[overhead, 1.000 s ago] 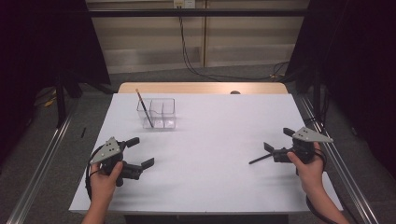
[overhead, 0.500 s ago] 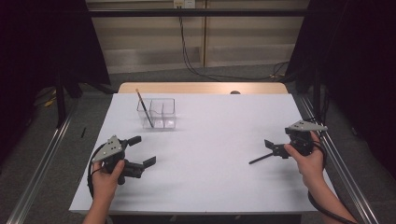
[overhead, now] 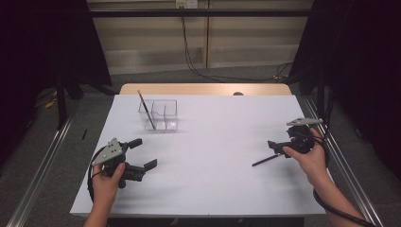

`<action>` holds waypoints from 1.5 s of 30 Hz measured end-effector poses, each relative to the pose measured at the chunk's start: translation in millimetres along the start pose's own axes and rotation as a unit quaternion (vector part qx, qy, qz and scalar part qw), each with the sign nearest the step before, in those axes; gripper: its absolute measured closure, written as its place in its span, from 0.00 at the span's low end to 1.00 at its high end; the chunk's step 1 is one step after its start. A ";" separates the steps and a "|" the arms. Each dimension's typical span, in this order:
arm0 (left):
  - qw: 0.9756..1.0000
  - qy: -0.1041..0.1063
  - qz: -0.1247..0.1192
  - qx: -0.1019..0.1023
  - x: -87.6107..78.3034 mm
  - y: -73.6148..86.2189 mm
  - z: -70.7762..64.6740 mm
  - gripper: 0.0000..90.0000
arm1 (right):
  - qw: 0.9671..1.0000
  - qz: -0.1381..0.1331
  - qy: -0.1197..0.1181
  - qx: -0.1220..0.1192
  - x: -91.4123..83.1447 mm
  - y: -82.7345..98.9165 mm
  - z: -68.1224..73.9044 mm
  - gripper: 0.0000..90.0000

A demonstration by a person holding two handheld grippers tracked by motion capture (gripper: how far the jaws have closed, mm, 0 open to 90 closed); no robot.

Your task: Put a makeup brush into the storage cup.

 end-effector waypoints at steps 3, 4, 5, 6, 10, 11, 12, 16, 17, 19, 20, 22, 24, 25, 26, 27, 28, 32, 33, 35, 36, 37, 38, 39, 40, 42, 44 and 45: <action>1.000 0.002 -0.002 0.000 0.3 -1.2 -0.8 0.00 | 1.000 0.012 -0.001 0.005 1.3 0.9 1.7 0.03; 1.000 0.003 -0.006 -0.003 1.1 -1.7 -1.5 0.00 | 1.000 0.014 0.001 0.011 1.5 0.9 1.4 0.03; 1.000 0.003 -0.003 0.001 1.4 -1.8 -1.4 0.00 | 1.000 0.020 0.002 0.016 1.7 1.1 1.0 0.03; 1.000 0.003 -0.002 0.001 2.3 -1.8 -2.3 0.00 | 1.000 0.023 0.005 0.019 2.2 1.0 0.1 0.03; 1.000 0.004 0.006 0.005 3.8 0.1 -3.2 0.00 | 0.998 0.049 0.011 0.036 3.2 0.9 -3.1 0.03; 1.000 0.003 0.005 0.003 3.9 0.3 -3.1 0.00 | 0.997 0.056 0.014 0.042 3.2 1.0 -4.2 0.03; 1.000 0.002 0.005 0.003 4.0 0.1 -2.6 0.00 | 0.997 0.062 0.014 0.049 3.5 0.8 -5.4 0.03; 1.000 0.003 0.006 0.005 4.9 -0.4 -2.1 0.00 | 0.993 0.089 0.025 0.073 4.7 0.3 -10.0 0.04; 1.000 0.003 0.009 0.005 5.4 0.3 -2.4 0.00 | 0.992 0.092 0.024 0.078 5.0 0.3 -10.7 0.04; 1.000 0.004 0.010 0.005 6.3 1.1 -2.9 0.00 | 0.991 0.102 0.021 0.087 5.3 1.4 -11.2 0.05; 1.000 0.005 0.012 0.005 6.5 1.3 -3.3 0.00 | 0.990 0.107 0.022 0.088 5.3 1.9 -10.9 0.05; 1.000 0.006 0.012 0.005 7.6 1.1 -4.2 0.00 | 0.989 0.114 0.026 0.085 4.9 3.3 -10.6 0.05; 1.000 0.009 0.017 0.010 9.2 2.3 -4.4 0.00 | 0.989 0.115 0.025 0.092 4.8 3.8 -10.2 0.06; 1.000 0.011 0.017 0.006 10.6 3.1 -5.2 0.00 | 0.988 0.114 0.025 0.097 5.1 4.2 -10.1 0.06; 1.000 0.011 0.020 0.006 11.0 3.6 -5.6 0.00 | 0.988 0.117 0.023 0.102 5.2 5.2 -9.8 0.06; 1.000 0.013 0.023 0.011 11.5 4.0 -5.6 0.00 | 0.987 0.118 0.023 0.105 5.6 5.8 -9.6 0.06; 1.000 0.014 0.023 0.009 12.2 4.1 -6.7 0.00 | 0.987 0.121 0.023 0.106 6.3 6.8 -9.7 0.06; 1.000 0.017 0.023 0.013 13.6 3.8 -7.1 0.00 | 0.983 0.138 0.024 0.115 9.1 11.0 -10.0 0.06; 1.000 0.017 0.023 0.012 13.9 3.7 -7.4 0.00 | 0.982 0.144 0.023 0.119 10.1 12.1 -9.5 0.06; 1.000 0.016 0.024 0.011 13.8 3.0 -8.0 0.00 | 0.980 0.152 0.020 0.125 11.6 14.1 -7.6 0.07; 0.999 0.016 0.024 0.014 13.5 2.8 -7.8 0.00 | 0.980 0.155 0.021 0.125 11.9 14.9 -7.2 0.07; 1.000 0.016 0.022 0.012 13.6 2.4 -8.0 0.00 | 0.979 0.157 0.022 0.125 12.1 15.7 -6.5 0.07; 1.000 0.017 0.021 0.014 13.4 2.2 -7.6 0.00 | 0.979 0.159 0.022 0.125 12.1 16.3 -5.9 0.07; 1.000 0.016 0.020 0.014 13.4 2.0 -7.2 0.00 | 0.979 0.161 0.023 0.126 11.4 16.6 -5.5 0.07; 1.000 0.015 0.020 0.015 13.4 2.0 -6.7 0.00 | 0.979 0.161 0.025 0.124 10.9 17.0 -5.1 0.07; 1.000 0.017 0.021 0.012 14.0 2.1 -6.3 0.00 | 0.978 0.164 0.025 0.125 9.9 17.8 -4.0 0.07; 1.000 0.018 0.020 0.012 15.5 2.1 -6.7 0.00 | 0.978 0.165 0.021 0.129 9.7 18.9 -2.7 0.07; 0.999 0.020 0.024 0.016 16.0 2.4 -6.9 0.00 | 0.977 0.165 0.019 0.130 9.6 19.6 -2.5 0.07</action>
Point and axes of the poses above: each handheld gripper's, and its own axes: x roughly forward along the jaws, y roughly out of its underside, z roughly to its left, the point moved 5 cm from there along x, roughly forward along the jaws, and after that the axes turned 3 degrees about z, right-handed, at the moved point
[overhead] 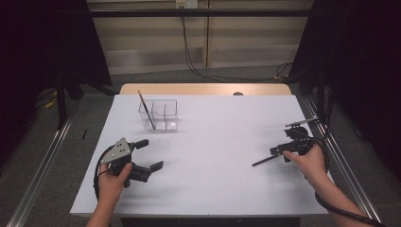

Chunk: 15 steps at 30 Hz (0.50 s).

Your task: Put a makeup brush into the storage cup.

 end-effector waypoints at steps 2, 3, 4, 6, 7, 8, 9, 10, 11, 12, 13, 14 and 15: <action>1.000 0.003 0.002 0.001 1.5 0.0 -1.2 0.00 | 1.000 0.000 -0.003 0.006 0.4 0.9 0.0 0.07; 1.000 0.003 0.002 0.001 1.9 -0.1 -1.4 0.00 | 1.000 0.003 -0.005 0.009 0.7 1.8 -0.1 0.07; 1.000 0.003 0.003 0.004 2.5 -0.4 -1.4 0.00 | 1.000 0.005 -0.004 0.010 1.2 2.2 -0.4 0.07; 1.000 0.006 0.003 0.000 3.5 -1.3 -1.6 0.00 | 1.000 0.009 -0.006 0.011 1.9 3.6 0.1 0.07; 1.000 0.006 0.003 0.000 3.9 -1.6 -1.1 0.00 | 1.000 0.012 -0.009 0.011 1.8 4.2 0.5 0.07; 1.000 0.006 0.003 0.001 4.7 -2.0 -0.7 0.00 | 1.000 0.012 -0.012 0.012 1.8 4.6 0.8 0.08; 1.000 0.005 0.004 0.002 5.0 -2.0 -0.2 0.00 | 1.000 0.014 -0.013 0.012 1.8 5.6 0.9 0.08; 1.000 0.007 0.003 -0.001 5.8 -2.1 -0.3 0.00 | 1.000 0.013 -0.013 0.013 2.3 6.1 1.2 0.08; 1.000 0.007 0.003 -0.002 6.1 -2.1 -0.3 0.00 | 1.000 0.017 -0.014 0.014 2.8 7.4 1.0 0.08; 1.000 0.007 0.004 0.001 6.4 -2.2 -0.2 0.00 | 1.000 0.018 -0.014 0.016 3.3 8.0 1.1 0.08; 1.000 0.007 0.004 0.002 6.6 -2.4 -0.1 0.00 | 1.000 0.020 -0.014 0.014 3.7 9.0 0.9 0.08; 1.000 0.008 0.004 0.002 6.7 -2.8 0.0 0.00 | 1.000 0.021 -0.016 0.015 4.1 9.9 1.1 0.08; 1.000 0.008 0.004 0.004 6.8 -3.1 0.3 0.00 | 0.999 0.022 -0.017 0.017 4.6 10.8 1.4 0.08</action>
Point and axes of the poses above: each handheld gripper's, and its own axes: x roughly forward along the jaws, y roughly out of its underside, z roughly to its left, the point moved 5 cm from there along x, roughly forward along the jaws, and after that the axes turned 3 degrees about z, right-handed, at the moved point
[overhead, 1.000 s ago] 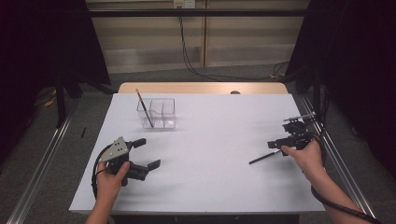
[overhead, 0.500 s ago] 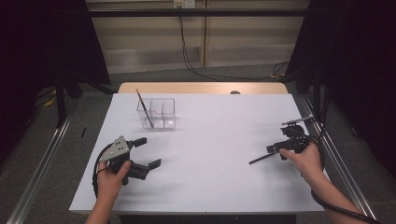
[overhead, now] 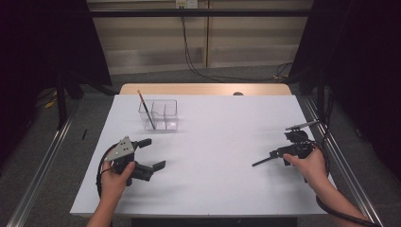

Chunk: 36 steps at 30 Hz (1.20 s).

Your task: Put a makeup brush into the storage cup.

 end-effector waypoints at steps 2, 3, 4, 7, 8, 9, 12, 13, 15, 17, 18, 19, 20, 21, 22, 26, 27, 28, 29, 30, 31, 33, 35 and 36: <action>1.000 -0.001 -0.001 -0.003 0.2 -0.5 0.4 0.00 | 1.000 0.004 -0.001 0.001 0.8 1.2 0.5 0.08; 1.000 -0.003 -0.002 -0.008 0.7 -0.8 0.3 0.00 | 1.000 0.006 -0.004 0.002 1.7 1.8 1.1 0.08; 1.000 -0.004 -0.002 -0.007 0.7 -0.8 0.4 0.00 | 1.000 0.011 -0.004 0.001 2.2 2.6 2.3 0.08; 1.000 -0.004 0.001 -0.004 0.5 -0.4 0.9 0.00 | 1.000 0.015 -0.001 -0.003 4.0 2.7 4.7 0.08; 1.000 -0.004 0.000 -0.005 0.3 -0.3 0.9 0.00 | 1.000 0.015 -0.002 -0.005 4.9 2.3 5.2 0.08; 1.000 -0.004 -0.002 -0.007 0.4 -0.5 0.8 0.00 | 1.000 0.014 -0.001 -0.005 5.7 1.5 5.2 0.08; 1.000 -0.004 -0.001 -0.006 -0.6 -0.5 1.2 0.00 | 1.000 0.015 0.004 -0.009 8.0 -1.3 6.6 0.09; 1.000 -0.004 -0.001 -0.006 -0.8 -0.5 1.2 0.00 | 1.000 0.016 0.010 -0.016 9.8 -2.3 6.9 0.09; 1.000 -0.003 -0.003 -0.008 -1.6 -0.9 0.6 0.00 | 1.000 0.023 0.010 -0.019 12.4 -3.6 7.8 0.08; 1.000 -0.005 -0.002 -0.004 -2.3 -1.0 0.7 0.00 | 0.999 0.028 0.012 -0.018 13.1 -4.9 8.9 0.09; 1.000 -0.004 -0.003 -0.007 -2.4 -0.7 0.6 0.00 | 0.999 0.024 0.014 -0.024 13.5 -5.7 9.5 0.10; 1.000 -0.004 -0.003 -0.008 -2.5 -0.4 0.8 0.00 | 0.999 0.022 0.016 -0.026 13.7 -6.5 10.6 0.10; 1.000 -0.004 -0.002 -0.007 -2.8 -0.2 1.0 0.00 | 0.999 0.024 0.016 -0.027 13.4 -7.0 11.6 0.11; 1.000 -0.004 -0.003 -0.009 -2.9 -0.4 0.7 0.00 | 0.999 0.024 0.014 -0.027 13.1 -7.5 12.9 0.13; 1.000 -0.005 -0.004 -0.006 -3.1 -0.8 0.7 0.00 | 0.999 0.024 0.011 -0.026 13.0 -8.1 13.8 0.17; 1.000 -0.002 -0.002 -0.004 -3.4 -0.9 -0.4 0.00 | 0.999 0.034 0.013 -0.026 13.6 -9.7 14.1 0.17; 1.000 -0.002 -0.001 -0.006 -3.4 -0.6 -0.7 0.00 | 0.999 0.036 0.011 -0.025 13.6 -10.3 13.6 0.17; 1.000 -0.002 -0.001 -0.006 -3.4 -0.4 -0.7 0.00 | 0.999 0.038 0.012 -0.022 13.7 -10.8 13.7 0.17; 1.000 -0.002 -0.001 -0.005 -3.6 -0.2 -0.3 0.00 | 0.999 0.040 0.012 -0.025 13.9 -10.9 13.8 0.17; 1.000 -0.004 -0.001 -0.006 -3.8 -0.1 -0.1 0.00 | 0.999 0.042 0.016 -0.030 14.2 -11.0 14.0 0.18; 1.000 -0.004 -0.001 -0.006 -3.9 -0.2 0.0 0.00 | 0.998 0.045 0.020 -0.034 14.3 -11.1 14.8 0.19; 1.000 -0.004 -0.001 -0.004 -4.3 -0.4 0.2 0.00 | 0.998 0.050 0.029 -0.041 15.1 -11.5 15.8 0.20; 1.000 -0.005 0.000 -0.003 -4.4 -0.4 0.3 0.00 | 0.997 0.056 0.037 -0.042 14.9 -12.1 16.2 0.23; 1.000 -0.005 -0.002 -0.004 -4.3 -0.5 0.5 0.00 | 0.997 0.059 0.040 -0.043 14.7 -12.4 16.3 0.24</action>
Point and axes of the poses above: each handheld gripper's, and its own axes: x roughly forward along the jaws, y roughly out of its underside, z roughly to its left, the point moved 5 cm from there along x, roughly forward along the jaws, and after that the axes turned 3 degrees about z, right-handed, at the moved point
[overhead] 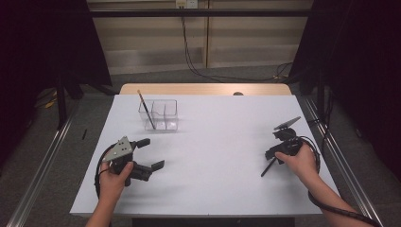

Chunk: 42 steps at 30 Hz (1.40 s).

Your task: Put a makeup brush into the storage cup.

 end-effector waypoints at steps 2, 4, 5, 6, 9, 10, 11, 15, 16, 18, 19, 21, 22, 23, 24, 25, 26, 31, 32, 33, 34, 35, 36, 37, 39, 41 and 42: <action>1.000 -0.001 0.001 0.001 0.1 0.0 0.2 0.00 | 1.000 0.001 0.006 -0.001 -0.7 -0.3 -1.2 0.28; 1.000 0.001 0.000 -0.001 0.3 0.2 0.3 0.00 | 1.000 -0.002 0.008 -0.005 -1.0 0.1 -1.9 0.31; 1.000 0.002 0.000 -0.001 0.6 0.3 0.2 0.00 | 1.000 -0.004 0.009 -0.009 -1.7 0.2 -1.9 0.35; 1.000 0.002 0.000 -0.001 0.8 0.3 0.2 0.00 | 1.000 -0.011 0.008 -0.016 -2.5 -0.1 -1.9 0.42; 1.000 0.002 0.001 -0.001 1.4 0.4 -0.1 0.00 | 0.999 -0.019 0.005 -0.024 -4.0 -1.1 -1.3 0.52; 1.000 0.003 0.000 -0.002 1.6 0.4 -0.3 0.00 | 0.999 -0.018 0.006 -0.026 -4.1 -1.2 -1.1 0.53; 1.000 0.003 0.000 -0.002 1.7 0.5 -0.3 0.00 | 0.999 -0.018 0.005 -0.028 -4.2 -1.4 -0.7 0.54; 1.000 0.002 0.001 -0.001 1.5 1.0 0.6 0.00 | 0.999 -0.021 0.004 -0.028 -4.3 -1.2 -0.8 0.54; 1.000 0.002 0.001 -0.001 1.2 1.0 0.8 0.00 | 1.000 -0.023 0.000 -0.022 -4.4 -0.9 -1.2 0.52; 1.000 0.001 0.000 -0.002 0.7 0.9 0.9 0.00 | 1.000 -0.025 -0.009 -0.014 -4.8 -0.2 -1.4 0.50; 1.000 0.000 0.000 -0.002 0.4 0.7 1.1 0.00 | 1.000 -0.024 -0.011 -0.012 -5.0 0.3 -1.4 0.47; 1.000 -0.001 0.000 0.001 -0.3 0.2 1.4 0.00 | 1.000 -0.024 -0.019 -0.002 -5.5 1.0 -0.9 0.42; 1.000 -0.002 -0.003 -0.002 -0.2 -0.1 1.3 0.00 | 1.000 -0.024 -0.020 -0.003 -6.1 1.5 -0.7 0.41; 1.000 -0.002 -0.002 -0.004 -0.2 0.1 1.3 0.00 | 1.000 -0.023 -0.022 -0.003 -6.2 2.3 -0.4 0.41; 1.000 -0.002 0.000 -0.001 -0.3 0.4 1.5 0.00 | 0.999 -0.020 -0.025 -0.005 -6.3 3.3 0.0 0.41; 1.000 -0.002 0.000 0.001 -0.2 0.5 1.5 0.00 | 0.999 -0.018 -0.028 -0.003 -6.1 4.4 0.2 0.39; 1.000 -0.001 0.001 0.001 -0.1 0.4 1.5 0.00 | 0.999 -0.017 -0.028 0.000 -6.4 5.3 0.1 0.37; 1.000 0.000 -0.002 0.000 0.3 -0.5 0.8 0.00 | 1.000 -0.016 -0.016 -0.007 -6.6 8.8 1.3 0.42; 1.000 0.001 -0.001 0.001 0.2 -0.3 1.1 0.00 | 1.000 -0.014 -0.011 -0.013 -6.9 9.2 1.9 0.45; 1.000 0.001 0.000 0.002 0.2 0.0 1.4 0.00 | 1.000 -0.015 -0.003 -0.020 -6.5 9.2 2.2 0.48; 1.000 0.000 0.000 0.002 0.3 0.1 1.7 0.00 | 1.000 -0.014 0.003 -0.026 -6.7 9.3 1.8 0.51; 1.000 0.000 -0.001 -0.001 0.5 0.2 1.5 0.00 | 1.000 -0.013 0.004 -0.026 -6.7 8.9 1.2 0.52; 1.000 0.001 -0.001 -0.001 0.7 0.2 1.5 0.00 | 1.000 -0.010 0.002 -0.027 -7.1 8.7 0.2 0.55; 1.000 0.001 -0.001 -0.001 0.8 0.2 1.7 0.00 | 1.000 -0.009 0.003 -0.026 -7.3 8.5 -0.6 0.57; 1.000 0.001 0.000 -0.001 0.9 0.4 1.8 0.00 | 1.000 -0.007 0.002 -0.029 -7.2 7.4 -1.9 0.62; 1.000 0.001 0.000 -0.001 0.9 0.5 2.0 0.00 | 0.999 -0.007 0.005 -0.035 -7.9 6.6 -2.3 0.69; 1.000 0.001 -0.001 -0.002 0.9 0.5 2.1 0.00 | 0.999 -0.008 0.004 -0.038 -8.0 6.3 -1.9 0.72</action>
Point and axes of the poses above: each handheld gripper's, and its own axes: x roughly forward along the jaws, y roughly out of its underside, z roughly to its left, the point moved 5 cm from there along x, roughly forward along the jaws, and after that the axes turned 3 degrees about z, right-handed, at the moved point
